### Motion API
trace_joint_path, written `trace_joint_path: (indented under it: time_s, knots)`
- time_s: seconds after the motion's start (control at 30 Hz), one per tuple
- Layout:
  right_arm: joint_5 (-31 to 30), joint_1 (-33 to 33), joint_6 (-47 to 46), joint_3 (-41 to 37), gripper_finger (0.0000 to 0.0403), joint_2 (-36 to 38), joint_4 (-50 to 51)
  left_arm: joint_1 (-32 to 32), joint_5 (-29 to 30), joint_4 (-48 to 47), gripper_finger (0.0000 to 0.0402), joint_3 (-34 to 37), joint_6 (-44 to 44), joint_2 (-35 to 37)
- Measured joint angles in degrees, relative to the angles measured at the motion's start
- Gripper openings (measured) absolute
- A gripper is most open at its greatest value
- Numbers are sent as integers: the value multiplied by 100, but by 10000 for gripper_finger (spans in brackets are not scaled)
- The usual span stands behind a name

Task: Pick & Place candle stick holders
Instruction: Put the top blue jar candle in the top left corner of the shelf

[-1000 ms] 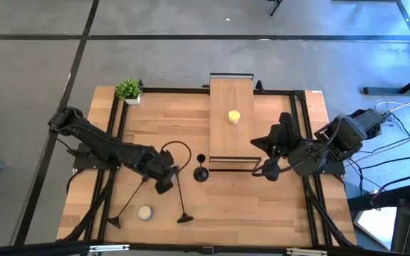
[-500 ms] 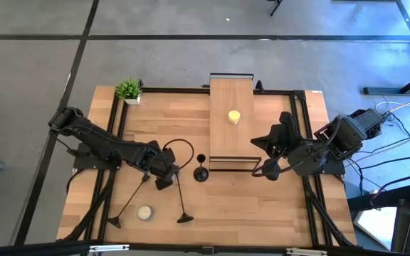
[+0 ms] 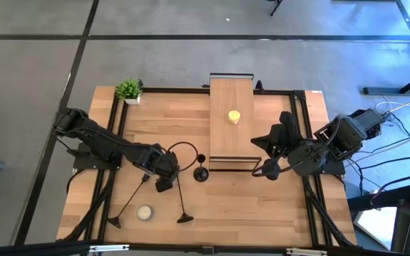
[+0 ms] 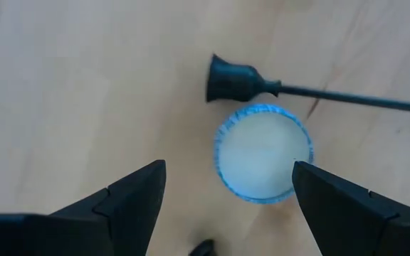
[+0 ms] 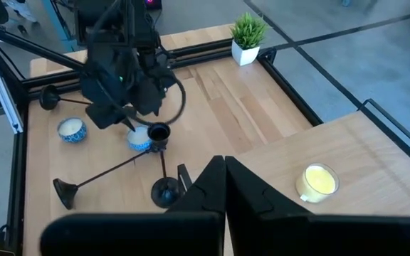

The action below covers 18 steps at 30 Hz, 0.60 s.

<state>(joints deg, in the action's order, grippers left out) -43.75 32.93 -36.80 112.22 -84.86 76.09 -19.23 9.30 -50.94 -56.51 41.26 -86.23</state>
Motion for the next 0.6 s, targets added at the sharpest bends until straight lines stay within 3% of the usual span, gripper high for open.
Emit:
trace_joint_path:
  time_s: [0.6]
  knots:
    - [10, 0, 0, 0, 0, 2, -2, 27, -141, 440, 304, 0, 388, -199]
